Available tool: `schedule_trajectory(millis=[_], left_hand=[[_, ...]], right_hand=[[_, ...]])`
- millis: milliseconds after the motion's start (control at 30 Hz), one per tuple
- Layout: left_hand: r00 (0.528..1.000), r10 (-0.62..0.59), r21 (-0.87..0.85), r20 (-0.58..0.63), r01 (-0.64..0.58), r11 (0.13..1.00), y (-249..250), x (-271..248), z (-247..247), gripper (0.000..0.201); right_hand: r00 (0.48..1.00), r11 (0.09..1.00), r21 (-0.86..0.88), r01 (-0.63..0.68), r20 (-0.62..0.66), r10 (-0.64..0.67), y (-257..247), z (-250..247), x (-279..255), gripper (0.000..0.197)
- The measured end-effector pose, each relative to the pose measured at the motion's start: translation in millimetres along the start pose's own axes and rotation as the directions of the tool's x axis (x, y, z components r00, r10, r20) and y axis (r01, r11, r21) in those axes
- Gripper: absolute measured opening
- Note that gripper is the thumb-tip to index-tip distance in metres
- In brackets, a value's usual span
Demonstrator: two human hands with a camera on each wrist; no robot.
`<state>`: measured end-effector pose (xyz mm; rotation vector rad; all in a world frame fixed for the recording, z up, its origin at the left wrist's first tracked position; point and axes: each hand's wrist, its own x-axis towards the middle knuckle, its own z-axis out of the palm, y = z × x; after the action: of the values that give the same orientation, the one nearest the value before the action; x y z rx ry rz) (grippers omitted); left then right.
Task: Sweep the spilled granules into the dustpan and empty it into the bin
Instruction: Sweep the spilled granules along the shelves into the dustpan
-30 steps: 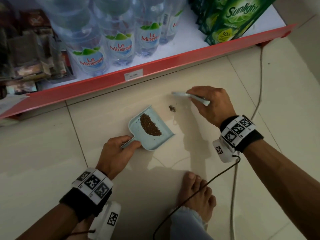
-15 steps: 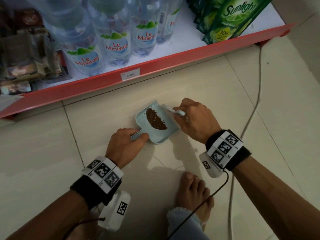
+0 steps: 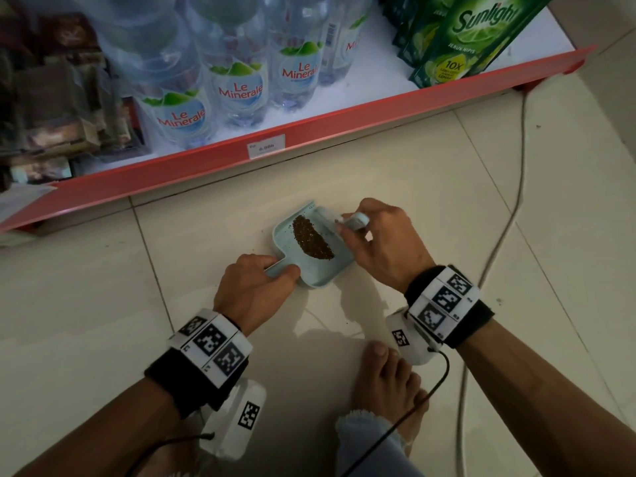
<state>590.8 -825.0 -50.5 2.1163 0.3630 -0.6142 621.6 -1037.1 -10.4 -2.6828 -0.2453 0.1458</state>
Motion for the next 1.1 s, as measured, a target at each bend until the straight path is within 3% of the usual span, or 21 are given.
schedule_trajectory(millis=[67,133,300,400,500,600,667,733,800,900,1000,1100], left_hand=[[1.000,0.002,-0.006,-0.001,-0.002,1.000,0.6,-1.2,-0.4,0.037],[1.000,0.009,-0.010,-0.005,-0.009,1.000,1.2,-2.5,-0.9,0.038],[1.000,0.010,-0.004,-0.003,-0.010,1.000,2.7,-5.1,-2.5,0.037],[1.000,0.006,0.007,-0.011,-0.006,1.000,1.6,-6.6,-2.2,0.039],[1.000,0.004,0.004,-0.012,-0.004,1.000,0.3,-7.9,-2.9,0.040],[1.000,0.016,0.006,-0.011,-0.016,1.000,-0.1,-9.0,-3.6,0.042],[1.000,0.019,0.007,-0.014,-0.019,1.000,-0.1,-9.4,-4.1,0.043],[1.000,0.014,0.008,-0.014,-0.014,1.000,0.3,-10.0,-4.8,0.042],[1.000,0.014,0.010,-0.010,-0.014,1.000,1.2,-11.0,-5.7,0.040],[1.000,0.016,0.008,-0.009,-0.016,1.000,1.7,-12.9,-6.9,0.040],[1.000,0.022,0.009,-0.016,-0.022,1.000,-1.4,-14.3,-8.1,0.041],[1.000,0.022,0.024,-0.012,-0.022,0.999,-3.0,-14.9,-9.9,0.042]], right_hand=[[0.991,0.999,0.054,0.006,-0.135,0.002,0.3,-4.2,1.4,0.028],[0.979,1.000,-0.019,-0.011,-0.204,0.007,2.4,-8.8,3.3,0.025],[0.991,0.968,-0.229,-0.107,-0.101,0.086,2.0,-5.1,2.8,0.025],[1.000,0.989,-0.145,-0.020,-0.007,0.019,-3.9,3.9,-3.8,0.026],[0.993,0.999,0.048,0.006,-0.116,0.000,-6.6,5.6,-6.9,0.027],[0.974,0.995,-0.079,-0.065,-0.221,0.046,-3.0,0.7,-5.0,0.021],[0.977,0.972,-0.192,-0.133,-0.189,0.097,-1.3,0.1,-5.2,0.024],[0.993,0.969,-0.226,-0.096,-0.082,0.080,-2.3,4.1,-7.4,0.027],[0.999,0.998,-0.065,-0.015,-0.037,0.013,-4.5,7.9,-9.8,0.028],[0.978,0.985,0.174,0.007,-0.206,0.030,-6.1,7.8,-9.5,0.026],[0.930,0.993,0.034,-0.110,-0.349,0.115,1.2,4.3,-6.1,0.022],[0.961,0.972,-0.155,-0.178,-0.240,0.138,3.4,4.8,-6.4,0.024]])
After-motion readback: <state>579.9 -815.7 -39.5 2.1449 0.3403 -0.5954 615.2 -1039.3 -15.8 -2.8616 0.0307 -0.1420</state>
